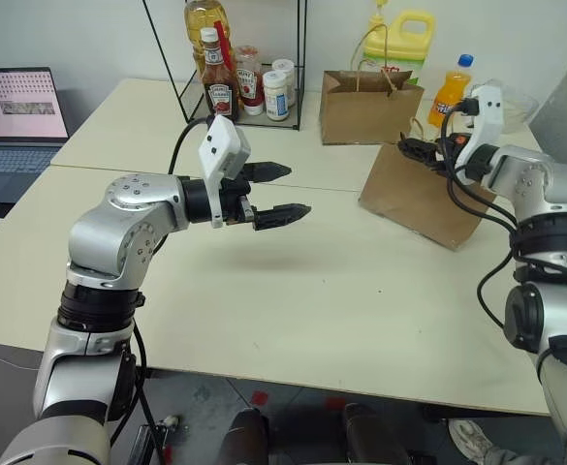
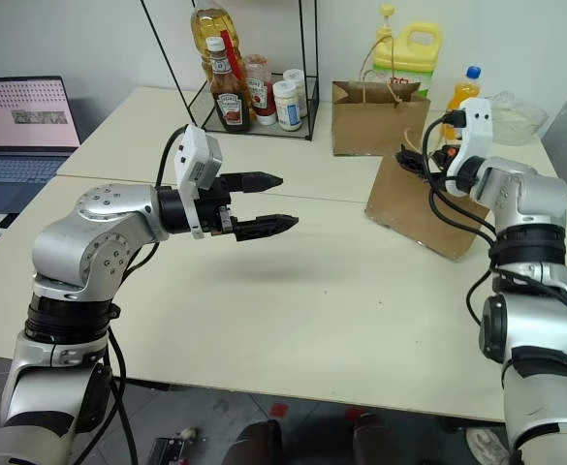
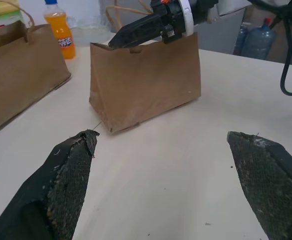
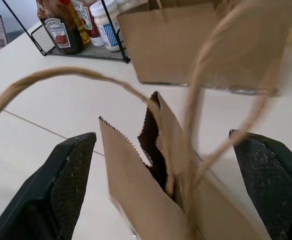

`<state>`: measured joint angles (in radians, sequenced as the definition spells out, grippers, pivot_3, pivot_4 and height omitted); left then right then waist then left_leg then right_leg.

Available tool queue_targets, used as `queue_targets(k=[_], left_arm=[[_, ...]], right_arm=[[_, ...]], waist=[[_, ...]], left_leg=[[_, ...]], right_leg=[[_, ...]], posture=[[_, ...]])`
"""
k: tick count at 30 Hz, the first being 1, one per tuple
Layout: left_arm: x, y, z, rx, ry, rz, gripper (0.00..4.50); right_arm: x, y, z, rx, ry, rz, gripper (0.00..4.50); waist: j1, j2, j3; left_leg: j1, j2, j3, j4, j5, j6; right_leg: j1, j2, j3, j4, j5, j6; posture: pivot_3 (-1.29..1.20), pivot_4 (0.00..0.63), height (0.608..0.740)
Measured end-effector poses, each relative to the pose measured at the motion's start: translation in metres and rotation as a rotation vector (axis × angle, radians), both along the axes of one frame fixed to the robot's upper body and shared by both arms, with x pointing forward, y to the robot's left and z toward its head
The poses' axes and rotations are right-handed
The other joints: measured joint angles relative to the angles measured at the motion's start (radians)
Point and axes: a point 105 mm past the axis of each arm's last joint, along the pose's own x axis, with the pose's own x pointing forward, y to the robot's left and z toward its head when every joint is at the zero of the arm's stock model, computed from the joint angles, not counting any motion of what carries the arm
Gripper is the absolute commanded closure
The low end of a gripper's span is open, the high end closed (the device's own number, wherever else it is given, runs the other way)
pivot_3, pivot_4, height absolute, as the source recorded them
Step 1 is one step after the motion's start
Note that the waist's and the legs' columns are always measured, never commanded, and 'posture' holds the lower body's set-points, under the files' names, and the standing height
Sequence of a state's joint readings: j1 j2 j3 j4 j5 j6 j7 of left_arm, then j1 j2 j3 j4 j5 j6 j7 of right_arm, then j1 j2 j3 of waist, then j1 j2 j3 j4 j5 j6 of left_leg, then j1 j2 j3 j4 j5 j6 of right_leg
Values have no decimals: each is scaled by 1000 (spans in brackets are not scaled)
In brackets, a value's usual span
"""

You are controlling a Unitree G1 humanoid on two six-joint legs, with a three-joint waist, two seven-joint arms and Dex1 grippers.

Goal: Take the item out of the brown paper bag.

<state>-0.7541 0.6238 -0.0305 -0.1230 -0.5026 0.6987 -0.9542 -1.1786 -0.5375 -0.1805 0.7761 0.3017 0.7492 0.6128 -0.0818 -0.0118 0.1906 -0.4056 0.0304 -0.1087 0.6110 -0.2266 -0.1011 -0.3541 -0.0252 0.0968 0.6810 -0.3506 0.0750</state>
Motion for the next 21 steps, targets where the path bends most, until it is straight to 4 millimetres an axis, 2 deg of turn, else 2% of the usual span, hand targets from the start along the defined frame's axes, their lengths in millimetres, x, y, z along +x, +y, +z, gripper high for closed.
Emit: queue_targets(k=[1,2,4,6,7,16,21], left_arm=[[0,1,-1,0,2,11,58],[0,2,-1,-2,4,18,19],[0,5,1,-7,-6,37,0],[-1,8,3,-14,-17,49,0],[-1,9,3,-16,-18,54,0],[-2,9,2,-25,-7,54,0],[-1,10,2,-27,0,53,0]], right_arm=[[1,0,-1,18,14,-1,0],[2,0,-1,31,18,0,183],[4,-1,-1,55,16,-4,608],[6,-3,-1,77,13,-12,1241],[6,-4,-1,87,13,-14,1345],[5,-1,7,191,-8,17,1362],[3,3,14,176,-37,43,1363]], waist=[[0,0,0],[0,0,0],[-1,0,0],[-2,0,0],[-2,0,0],[-2,0,0],[-2,0,0]], left_leg=[[0,0,0,0,0,0],[-1,0,0,0,0,0],[-1,0,0,0,0,0],[-1,0,0,0,0,0],[-1,0,0,0,0,0],[-1,0,0,1,0,0],[-1,0,0,1,0,0]], right_leg=[[0,0,0,0,0,0],[-1,0,0,0,0,0],[-1,0,0,0,0,0],[-1,0,0,0,0,0],[-1,0,0,0,0,0],[-1,0,0,1,0,0],[-1,0,0,1,0,0]], posture=[[0,150,740],[0,150,740],[0,150,740],[0,150,740],[0,150,740],[0,150,740],[0,150,740]])
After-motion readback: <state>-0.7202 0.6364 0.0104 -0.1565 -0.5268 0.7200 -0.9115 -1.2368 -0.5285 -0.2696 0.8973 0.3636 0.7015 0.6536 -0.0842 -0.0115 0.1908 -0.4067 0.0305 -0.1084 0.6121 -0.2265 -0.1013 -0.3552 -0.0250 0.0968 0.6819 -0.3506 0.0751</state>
